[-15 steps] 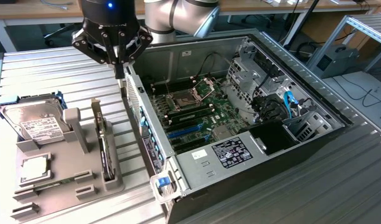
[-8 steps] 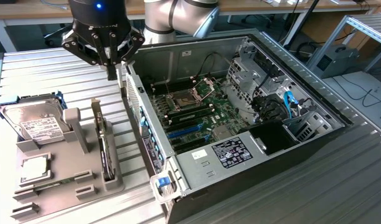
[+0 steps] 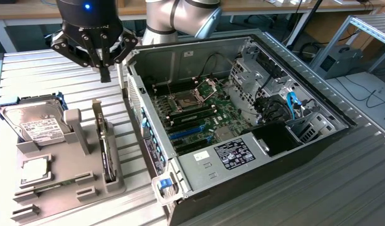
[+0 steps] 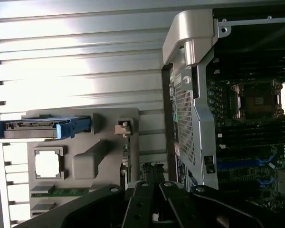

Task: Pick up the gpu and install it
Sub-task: 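Reach for the gpu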

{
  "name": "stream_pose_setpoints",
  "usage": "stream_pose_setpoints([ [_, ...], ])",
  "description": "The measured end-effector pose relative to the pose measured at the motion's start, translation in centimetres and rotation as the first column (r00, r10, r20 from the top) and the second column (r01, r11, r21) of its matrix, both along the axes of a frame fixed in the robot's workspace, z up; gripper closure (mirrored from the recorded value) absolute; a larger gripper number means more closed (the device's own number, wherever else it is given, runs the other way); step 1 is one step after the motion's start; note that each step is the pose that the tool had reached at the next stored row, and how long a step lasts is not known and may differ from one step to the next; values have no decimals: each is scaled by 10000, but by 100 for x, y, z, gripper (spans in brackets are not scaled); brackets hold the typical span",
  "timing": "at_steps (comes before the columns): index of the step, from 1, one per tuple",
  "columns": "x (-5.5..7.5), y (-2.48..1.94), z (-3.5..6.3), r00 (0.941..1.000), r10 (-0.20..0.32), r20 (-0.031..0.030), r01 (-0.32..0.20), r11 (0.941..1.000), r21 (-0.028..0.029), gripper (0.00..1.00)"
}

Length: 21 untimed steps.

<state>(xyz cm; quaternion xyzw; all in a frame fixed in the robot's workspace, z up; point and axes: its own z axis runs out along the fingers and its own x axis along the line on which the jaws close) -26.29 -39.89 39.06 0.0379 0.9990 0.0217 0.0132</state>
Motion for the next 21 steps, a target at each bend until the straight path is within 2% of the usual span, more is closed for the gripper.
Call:
stream_pose_setpoints([
  [6,-120,-7,-1,10000,0,0,0,10000,0,89],
  [11,-205,-40,-1,10000,1,0,-1,10000,0,89],
  [15,-244,-94,-1,10000,0,-1,0,10000,-1,89],
  [21,-268,-231,-1,10000,1,-1,-1,10000,0,89],
])
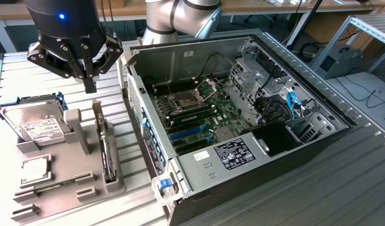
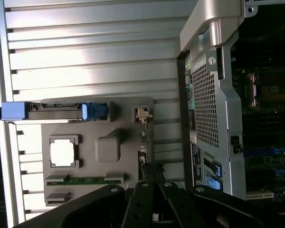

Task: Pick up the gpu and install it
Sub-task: 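Reach for the gpu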

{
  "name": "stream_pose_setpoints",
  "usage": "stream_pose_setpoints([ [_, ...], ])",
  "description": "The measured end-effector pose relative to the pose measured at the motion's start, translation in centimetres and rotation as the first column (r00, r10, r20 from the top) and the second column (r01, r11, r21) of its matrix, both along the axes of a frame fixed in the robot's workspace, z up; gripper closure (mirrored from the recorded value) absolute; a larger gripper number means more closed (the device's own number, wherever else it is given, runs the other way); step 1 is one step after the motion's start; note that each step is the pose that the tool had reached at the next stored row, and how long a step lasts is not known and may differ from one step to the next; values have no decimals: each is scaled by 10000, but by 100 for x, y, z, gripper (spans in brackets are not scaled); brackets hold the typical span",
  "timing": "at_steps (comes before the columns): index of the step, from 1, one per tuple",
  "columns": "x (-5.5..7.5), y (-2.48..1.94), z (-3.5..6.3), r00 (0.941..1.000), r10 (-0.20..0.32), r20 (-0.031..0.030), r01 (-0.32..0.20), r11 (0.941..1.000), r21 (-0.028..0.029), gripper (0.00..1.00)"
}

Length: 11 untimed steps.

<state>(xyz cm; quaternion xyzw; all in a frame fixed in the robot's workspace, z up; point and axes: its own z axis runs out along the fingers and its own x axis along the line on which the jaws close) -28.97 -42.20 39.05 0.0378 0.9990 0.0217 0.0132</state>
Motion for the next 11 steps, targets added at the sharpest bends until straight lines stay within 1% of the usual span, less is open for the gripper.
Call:
stream_pose_setpoints([
  [6,-9,-159,0,10000,0,0,0,10000,0,89],
  [11,-10,-282,-1,10000,-1,1,1,10000,1,89],
])
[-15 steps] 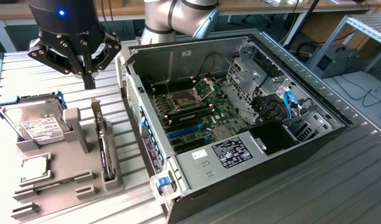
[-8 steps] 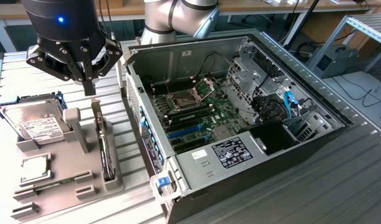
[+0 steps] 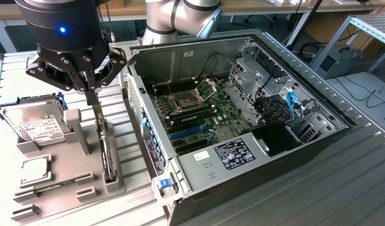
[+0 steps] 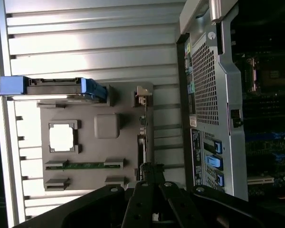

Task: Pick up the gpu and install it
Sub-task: 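Reach for the gpu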

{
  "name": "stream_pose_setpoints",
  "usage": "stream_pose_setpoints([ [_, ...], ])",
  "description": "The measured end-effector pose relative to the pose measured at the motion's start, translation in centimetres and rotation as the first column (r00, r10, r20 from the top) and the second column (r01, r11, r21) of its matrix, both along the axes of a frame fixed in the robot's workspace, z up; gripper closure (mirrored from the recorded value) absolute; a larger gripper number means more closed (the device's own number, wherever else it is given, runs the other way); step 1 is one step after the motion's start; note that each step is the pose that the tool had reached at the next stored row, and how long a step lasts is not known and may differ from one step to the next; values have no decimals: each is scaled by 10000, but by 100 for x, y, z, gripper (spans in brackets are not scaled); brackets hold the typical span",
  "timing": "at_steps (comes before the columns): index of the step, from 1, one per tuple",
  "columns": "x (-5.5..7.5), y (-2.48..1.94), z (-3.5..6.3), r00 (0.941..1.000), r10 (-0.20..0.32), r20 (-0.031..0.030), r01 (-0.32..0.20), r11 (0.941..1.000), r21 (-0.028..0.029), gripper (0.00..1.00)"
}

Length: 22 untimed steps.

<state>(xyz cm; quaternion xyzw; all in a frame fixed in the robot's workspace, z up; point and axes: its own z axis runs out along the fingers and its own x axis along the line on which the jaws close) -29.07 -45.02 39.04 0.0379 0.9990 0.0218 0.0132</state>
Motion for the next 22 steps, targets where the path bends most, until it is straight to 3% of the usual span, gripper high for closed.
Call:
stream_pose_setpoints([
  [7,0,-159,-2,10000,1,-1,-1,10000,-1,89],
  [12,0,-243,-2,10000,0,-1,0,10000,-6,89],
  [17,0,-298,-3,10000,1,-1,-1,10000,-18,89],
  [22,0,-301,-3,10000,1,-1,-1,10000,-18,89],
])
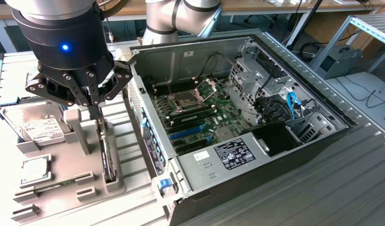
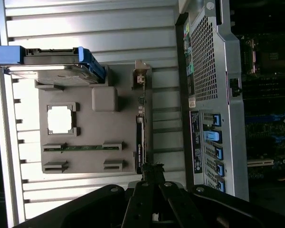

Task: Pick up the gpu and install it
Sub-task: 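Reach for the gpu, then pick up the gpu and move the gpu toward the slot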

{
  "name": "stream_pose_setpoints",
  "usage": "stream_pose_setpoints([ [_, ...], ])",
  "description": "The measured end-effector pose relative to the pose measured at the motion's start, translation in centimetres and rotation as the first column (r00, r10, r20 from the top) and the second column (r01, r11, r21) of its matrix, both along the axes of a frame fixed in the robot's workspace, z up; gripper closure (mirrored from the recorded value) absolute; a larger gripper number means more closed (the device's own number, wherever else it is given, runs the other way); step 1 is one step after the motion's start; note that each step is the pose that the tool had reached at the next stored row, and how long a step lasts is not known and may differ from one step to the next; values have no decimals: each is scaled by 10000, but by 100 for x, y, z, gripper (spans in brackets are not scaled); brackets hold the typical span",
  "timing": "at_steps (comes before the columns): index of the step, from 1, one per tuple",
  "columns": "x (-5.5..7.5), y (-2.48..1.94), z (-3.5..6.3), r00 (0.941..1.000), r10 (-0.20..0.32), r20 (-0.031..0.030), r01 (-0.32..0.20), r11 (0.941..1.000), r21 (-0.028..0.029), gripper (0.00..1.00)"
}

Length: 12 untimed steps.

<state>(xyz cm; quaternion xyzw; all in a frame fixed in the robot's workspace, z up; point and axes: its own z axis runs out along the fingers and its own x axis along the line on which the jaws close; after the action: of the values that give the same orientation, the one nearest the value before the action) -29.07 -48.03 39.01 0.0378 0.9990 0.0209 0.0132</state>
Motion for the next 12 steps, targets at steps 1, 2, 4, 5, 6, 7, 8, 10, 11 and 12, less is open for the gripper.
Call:
stream_pose_setpoints([
  [1,0,0,0,10000,0,0,0,10000,0,89],
  [2,0,0,0,10000,0,1,0,10000,0,89],
  [4,0,0,0,10000,0,0,0,10000,0,89],
  [5,0,0,0,10000,0,0,0,10000,0,89],
  [6,0,0,0,10000,0,1,0,10000,0,89],
  [7,0,0,0,10000,0,0,0,10000,0,89],
  [8,0,0,0,10000,0,0,0,10000,0,89],
  [10,0,0,0,10000,0,0,0,10000,0,89],
  [11,0,0,0,10000,0,1,0,10000,0,89],
  [12,0,0,0,10000,0,1,0,10000,0,89],
])
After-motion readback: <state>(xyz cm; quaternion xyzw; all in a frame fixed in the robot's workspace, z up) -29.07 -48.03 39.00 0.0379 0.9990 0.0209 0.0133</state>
